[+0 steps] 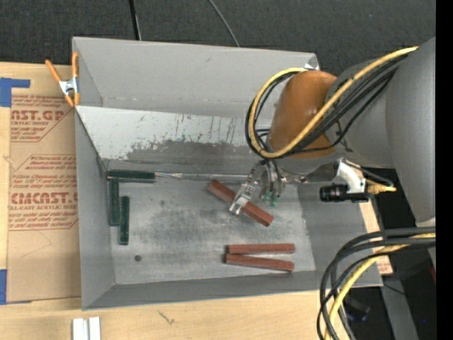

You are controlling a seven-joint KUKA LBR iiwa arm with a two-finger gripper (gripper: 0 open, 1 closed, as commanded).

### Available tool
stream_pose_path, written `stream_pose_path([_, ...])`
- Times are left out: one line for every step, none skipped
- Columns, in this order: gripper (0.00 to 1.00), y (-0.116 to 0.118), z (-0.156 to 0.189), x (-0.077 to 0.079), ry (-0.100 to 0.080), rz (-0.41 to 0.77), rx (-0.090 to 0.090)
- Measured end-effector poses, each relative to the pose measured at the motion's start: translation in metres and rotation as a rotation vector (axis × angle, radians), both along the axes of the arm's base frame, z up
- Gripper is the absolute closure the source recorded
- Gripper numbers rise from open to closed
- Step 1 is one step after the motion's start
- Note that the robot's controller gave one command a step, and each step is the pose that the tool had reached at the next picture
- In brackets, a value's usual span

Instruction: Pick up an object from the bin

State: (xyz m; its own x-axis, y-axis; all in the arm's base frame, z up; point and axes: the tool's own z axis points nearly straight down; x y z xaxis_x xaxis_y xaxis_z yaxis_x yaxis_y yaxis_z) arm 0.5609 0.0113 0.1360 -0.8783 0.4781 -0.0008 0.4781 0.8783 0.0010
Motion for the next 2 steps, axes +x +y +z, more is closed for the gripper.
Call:
stream_pose_path([1.0, 0.0001, 0.0078, 0.0001, 0.0, 0.001, 0.0])
stream_pose_path([1.0, 0.0001, 0.0165, -0.0008, 0.004, 0.0, 0.0])
